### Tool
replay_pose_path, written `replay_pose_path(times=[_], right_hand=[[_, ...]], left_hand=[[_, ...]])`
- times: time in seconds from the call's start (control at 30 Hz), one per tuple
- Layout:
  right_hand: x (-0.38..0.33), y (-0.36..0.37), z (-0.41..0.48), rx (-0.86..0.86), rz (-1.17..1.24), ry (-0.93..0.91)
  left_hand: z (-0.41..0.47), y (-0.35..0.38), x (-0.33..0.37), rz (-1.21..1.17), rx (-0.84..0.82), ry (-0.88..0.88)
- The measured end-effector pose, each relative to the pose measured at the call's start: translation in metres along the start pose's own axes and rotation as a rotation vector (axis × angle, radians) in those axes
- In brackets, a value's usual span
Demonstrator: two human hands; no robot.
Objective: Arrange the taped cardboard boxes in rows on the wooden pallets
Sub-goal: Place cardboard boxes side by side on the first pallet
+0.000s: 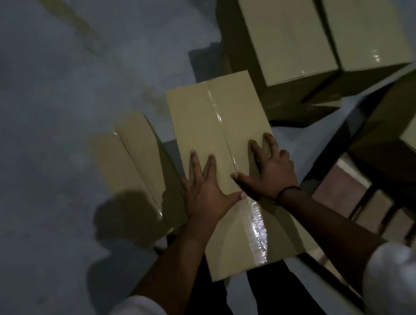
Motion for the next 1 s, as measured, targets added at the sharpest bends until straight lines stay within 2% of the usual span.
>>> replay_pose_path(times=[0.23, 0.47, 0.77, 1.0], right_hand=[[-0.018, -0.098, -0.132, 0.166, 0.123, 0.118], [0.026, -0.163, -0.251, 0.403, 0.239, 0.258], [0.144, -0.187, -0.427, 0.737, 0.349, 0.549], [0.237, -0.171, -0.590, 0.845, 0.368, 0.715]], left_hand=[[-0.106, -0.083, 0.065, 0.105, 0.002, 0.177], [-0.186, -0.116, 0.153, 0.243, 0.061, 0.440], [-0.309, -0.046, 0.285, 0.394, 0.001, 0.801], [-0.436, 0.050, 0.360, 0.459, -0.069, 0.968]])
Point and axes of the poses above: each hand's wrist, its own z-axis towards the middle knuckle, its own y-axis out of the palm, x = y × z, the point moved 5 cm from there along z, towards the middle knuckle, and after that the axes turned 8 degrees about z, right-handed, at the moved point
